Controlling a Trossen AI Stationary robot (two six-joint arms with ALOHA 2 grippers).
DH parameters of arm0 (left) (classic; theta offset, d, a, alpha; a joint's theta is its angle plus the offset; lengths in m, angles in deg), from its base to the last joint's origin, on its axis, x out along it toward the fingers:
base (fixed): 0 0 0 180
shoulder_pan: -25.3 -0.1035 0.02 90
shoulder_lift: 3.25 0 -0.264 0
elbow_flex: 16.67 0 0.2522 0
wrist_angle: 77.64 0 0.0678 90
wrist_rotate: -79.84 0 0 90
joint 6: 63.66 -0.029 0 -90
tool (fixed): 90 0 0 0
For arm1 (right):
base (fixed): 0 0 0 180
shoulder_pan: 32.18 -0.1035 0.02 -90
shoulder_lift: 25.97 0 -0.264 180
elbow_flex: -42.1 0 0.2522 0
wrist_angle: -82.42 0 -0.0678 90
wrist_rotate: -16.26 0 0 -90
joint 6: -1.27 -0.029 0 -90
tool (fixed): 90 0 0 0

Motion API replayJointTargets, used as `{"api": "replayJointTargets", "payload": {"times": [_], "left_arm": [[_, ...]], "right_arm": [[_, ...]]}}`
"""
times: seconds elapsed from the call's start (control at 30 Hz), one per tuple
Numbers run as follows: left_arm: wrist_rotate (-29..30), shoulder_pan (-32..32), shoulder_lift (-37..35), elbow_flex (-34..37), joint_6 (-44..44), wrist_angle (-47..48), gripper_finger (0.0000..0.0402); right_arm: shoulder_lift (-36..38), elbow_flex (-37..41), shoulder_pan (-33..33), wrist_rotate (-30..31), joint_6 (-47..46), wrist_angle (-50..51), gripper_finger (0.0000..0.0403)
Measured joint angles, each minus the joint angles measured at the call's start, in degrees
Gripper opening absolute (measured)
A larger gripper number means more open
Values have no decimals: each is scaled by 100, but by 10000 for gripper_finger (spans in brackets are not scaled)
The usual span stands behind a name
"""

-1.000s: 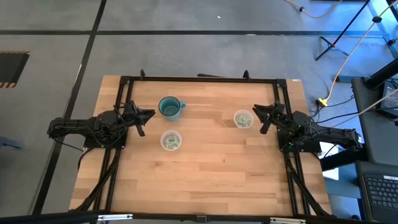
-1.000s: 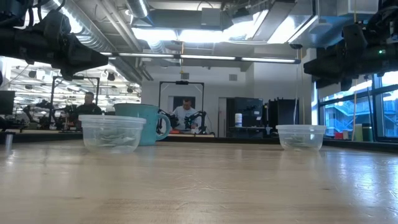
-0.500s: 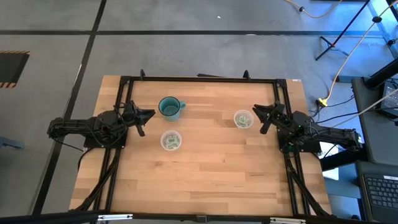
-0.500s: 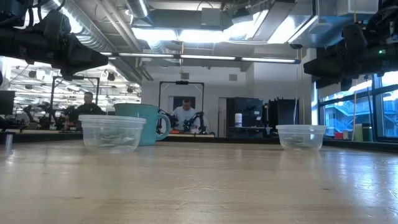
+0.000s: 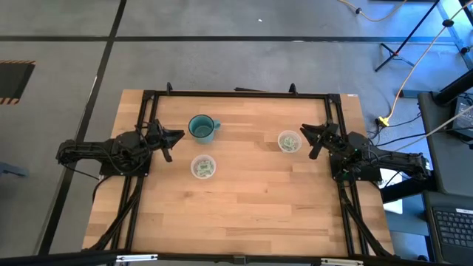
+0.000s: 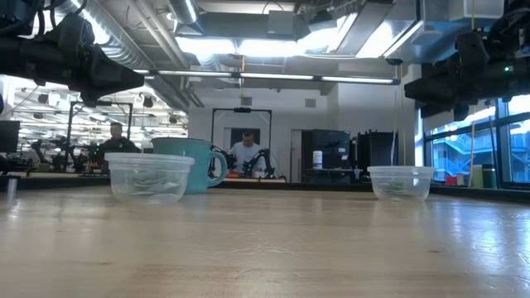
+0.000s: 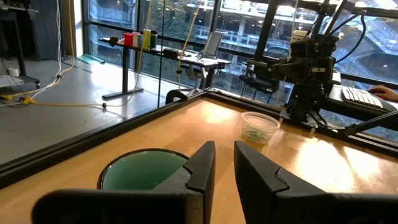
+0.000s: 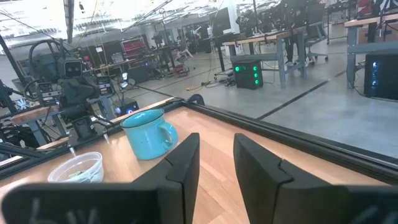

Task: Pick and place Stevia / Truvia into bins
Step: Return to Home Position

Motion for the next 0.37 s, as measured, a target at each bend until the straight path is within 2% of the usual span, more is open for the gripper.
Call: {"api": "replayJointTargets", "payload": {"times": [0.37], "left_arm": [[-2,0,0,0,0,0,56]], "right_arm": [[0,0,0,-2,0,1,102]]}}
